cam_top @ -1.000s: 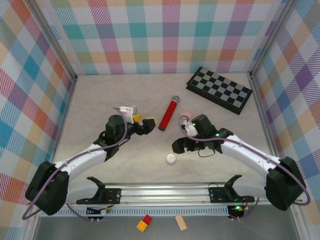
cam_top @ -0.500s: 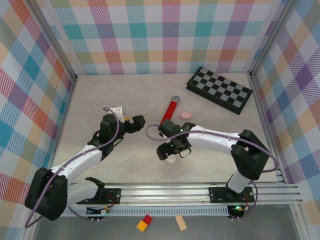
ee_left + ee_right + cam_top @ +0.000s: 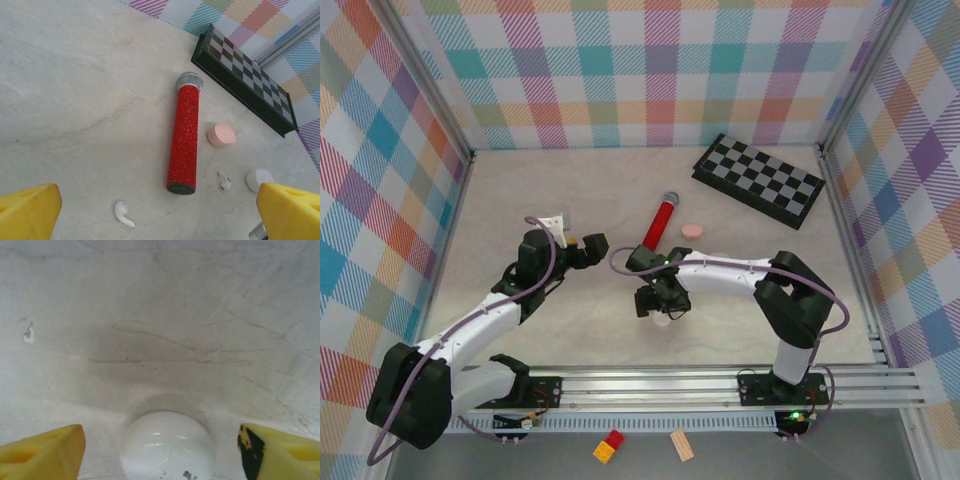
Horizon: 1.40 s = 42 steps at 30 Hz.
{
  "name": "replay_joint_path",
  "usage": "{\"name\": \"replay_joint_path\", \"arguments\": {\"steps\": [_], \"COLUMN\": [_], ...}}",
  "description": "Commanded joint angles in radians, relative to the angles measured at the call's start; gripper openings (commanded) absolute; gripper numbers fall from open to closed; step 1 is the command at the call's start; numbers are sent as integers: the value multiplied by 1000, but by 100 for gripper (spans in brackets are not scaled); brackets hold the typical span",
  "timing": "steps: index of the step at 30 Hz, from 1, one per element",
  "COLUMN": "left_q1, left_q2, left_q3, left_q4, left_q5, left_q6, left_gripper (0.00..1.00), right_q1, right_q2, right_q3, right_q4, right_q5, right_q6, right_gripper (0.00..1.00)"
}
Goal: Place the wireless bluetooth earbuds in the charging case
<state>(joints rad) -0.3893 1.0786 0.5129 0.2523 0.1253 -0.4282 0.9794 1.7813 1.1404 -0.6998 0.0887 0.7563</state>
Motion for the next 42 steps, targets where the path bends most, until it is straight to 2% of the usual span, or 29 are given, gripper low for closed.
{"name": "replay_joint_path", "arguments": {"steps": [1, 14, 24, 31, 34, 38, 42], "left_q1": [11, 10, 10, 10, 10, -8, -99], "left_q2": [-41, -47, -61, -85, -78, -45, 1], "left_q3": [-22, -25, -45, -39, -43, -73, -62], "left_q4": [0, -6, -13, 5, 54, 226, 321], "left_q5": [-6, 7, 7, -9, 13, 46, 39], "left_q6": [12, 28, 28, 0, -34, -127, -142], "left_gripper": [100, 100, 100, 100, 100, 100, 100], "right_q1": [12, 40, 39, 36, 5, -76, -186], "right_q2": [15, 21, 51, -22, -88, -172, -254], "right_q3": [-11, -33, -14, -42, -74, -117, -145], "right_q4": [11, -1, 19, 37, 79, 156, 222], "right_q5": [-55, -43, -27, 23, 50, 68, 69], "right_q6": [48, 30, 27, 31, 30, 30, 46], "right_gripper": [76, 71, 51, 47, 46, 45, 45]}}
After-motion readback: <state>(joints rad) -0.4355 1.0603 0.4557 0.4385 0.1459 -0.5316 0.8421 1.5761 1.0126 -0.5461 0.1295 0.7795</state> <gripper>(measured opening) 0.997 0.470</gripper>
